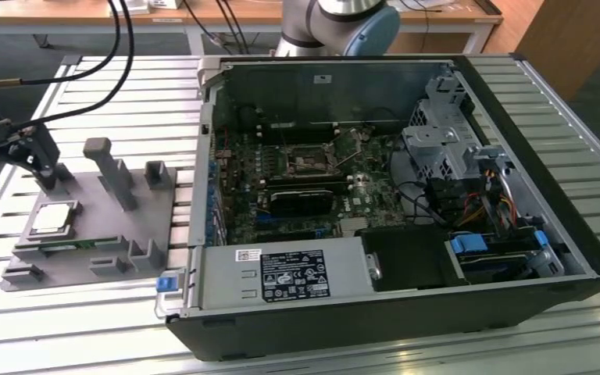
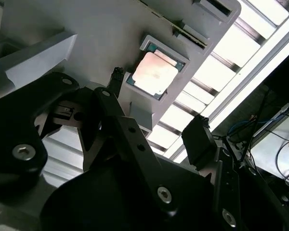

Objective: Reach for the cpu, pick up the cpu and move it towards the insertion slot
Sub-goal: 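Pick up the cpu and move it towards the insertion slot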

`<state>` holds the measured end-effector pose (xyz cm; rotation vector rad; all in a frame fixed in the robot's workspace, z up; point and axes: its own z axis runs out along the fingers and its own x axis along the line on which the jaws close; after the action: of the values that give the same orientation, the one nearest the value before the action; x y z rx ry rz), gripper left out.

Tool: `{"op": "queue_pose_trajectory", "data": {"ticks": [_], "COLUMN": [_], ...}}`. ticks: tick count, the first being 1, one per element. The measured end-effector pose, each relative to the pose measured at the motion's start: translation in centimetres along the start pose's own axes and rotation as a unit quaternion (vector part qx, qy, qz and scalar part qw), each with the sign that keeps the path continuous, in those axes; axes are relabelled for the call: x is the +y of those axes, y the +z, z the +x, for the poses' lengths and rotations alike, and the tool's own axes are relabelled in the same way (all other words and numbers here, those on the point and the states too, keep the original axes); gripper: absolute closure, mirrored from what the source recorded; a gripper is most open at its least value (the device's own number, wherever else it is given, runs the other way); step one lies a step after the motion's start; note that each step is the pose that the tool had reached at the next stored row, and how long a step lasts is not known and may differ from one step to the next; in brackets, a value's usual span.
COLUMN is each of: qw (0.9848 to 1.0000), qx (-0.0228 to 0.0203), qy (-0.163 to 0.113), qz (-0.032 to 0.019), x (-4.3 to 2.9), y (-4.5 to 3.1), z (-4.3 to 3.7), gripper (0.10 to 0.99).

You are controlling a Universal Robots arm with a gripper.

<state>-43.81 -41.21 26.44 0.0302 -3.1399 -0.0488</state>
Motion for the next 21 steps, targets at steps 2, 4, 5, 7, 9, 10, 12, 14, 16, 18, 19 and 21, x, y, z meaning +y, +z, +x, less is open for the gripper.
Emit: {"op": "queue_pose_trajectory", "data": {"ticks": [2,4,5,7,9,10,12,14,16,18,19,21], "qw": [1.0,1.0,1.0,1.0,1.0,1.0,1.0,1.0,1.0,1.0,1.0,1.0], "qx": [0.0,0.0,0.0,0.0,0.0,0.0,0.0001,0.0,0.0,-0.0003,-0.0002,-0.0002], "qy": [0.0,0.0,0.0,0.0,0.0,0.0,0.0,0.0,0.0,0.0,0.0,0.0], "qz": [0.0,0.0,0.0,0.0,0.0,0.0,0.0,0.0,0.0,-0.0001,0.0,0.0], "x": [-0.01,-0.02,-0.03,-0.05,-0.07,-0.1,-0.13,-0.18,-0.21,-0.25,-0.26,-0.28], "y": [0.36,0.73,0.91,1.27,1.65,1.83,2.18,2.54,2.92,3.21,3.31,3.6], "z": [0.06,0.11,0.13,0.17,0.21,0.24,0.26,0.27,0.27,0.27,0.27,0.27], "gripper": [0.322,0.322,0.322,0.322,0.322,0.322,0.322,0.322,0.322,0.322,0.322,0.322]}}
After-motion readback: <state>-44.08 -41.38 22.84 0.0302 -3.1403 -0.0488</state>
